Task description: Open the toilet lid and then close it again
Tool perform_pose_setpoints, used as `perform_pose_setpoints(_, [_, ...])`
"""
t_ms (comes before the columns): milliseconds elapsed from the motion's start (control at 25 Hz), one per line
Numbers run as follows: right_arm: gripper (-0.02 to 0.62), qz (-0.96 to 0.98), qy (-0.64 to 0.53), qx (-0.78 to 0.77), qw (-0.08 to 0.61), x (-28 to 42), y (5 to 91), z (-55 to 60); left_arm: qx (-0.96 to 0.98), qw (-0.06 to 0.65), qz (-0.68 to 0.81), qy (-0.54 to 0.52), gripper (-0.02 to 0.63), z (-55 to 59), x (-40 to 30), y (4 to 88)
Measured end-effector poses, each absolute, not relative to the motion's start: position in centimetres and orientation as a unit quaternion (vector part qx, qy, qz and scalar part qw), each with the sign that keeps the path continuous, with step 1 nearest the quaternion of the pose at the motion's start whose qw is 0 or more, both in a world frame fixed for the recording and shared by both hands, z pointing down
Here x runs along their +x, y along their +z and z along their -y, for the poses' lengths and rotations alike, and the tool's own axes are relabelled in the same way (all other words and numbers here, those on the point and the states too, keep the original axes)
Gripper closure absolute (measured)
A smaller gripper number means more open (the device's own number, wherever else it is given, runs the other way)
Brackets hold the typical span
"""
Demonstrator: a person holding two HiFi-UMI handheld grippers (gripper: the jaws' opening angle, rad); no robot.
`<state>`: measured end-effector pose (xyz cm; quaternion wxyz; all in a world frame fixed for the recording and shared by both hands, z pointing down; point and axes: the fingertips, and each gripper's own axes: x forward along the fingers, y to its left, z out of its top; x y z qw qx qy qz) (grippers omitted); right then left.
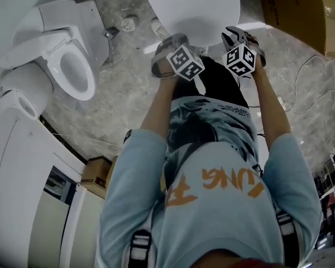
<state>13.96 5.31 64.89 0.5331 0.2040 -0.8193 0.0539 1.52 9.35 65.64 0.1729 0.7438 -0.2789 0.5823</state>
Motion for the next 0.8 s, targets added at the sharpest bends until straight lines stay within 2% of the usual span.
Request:
perform_pose_setpoints(320, [0.58,0.842,0.141,0.342,0.394,12.9,54.7,-1.7,0.743,0.182,0.438,0.473,0.58,-4.7,-0.6,54.5])
perform_pose_setpoints(520, [0.581,0.856,0.17,0.38,0.305,12.4,48.2,1.0,0.736,0.19,0.518,0.394,0.58,-2.2,-1.7,47.7])
perform_pose_setpoints(800, [0.581,0.881,0.17,0.411,0.161,10.8,37.2,7.0,0.736,0.152,0.605,0.264,0.58,3.4,-2.1,36.7])
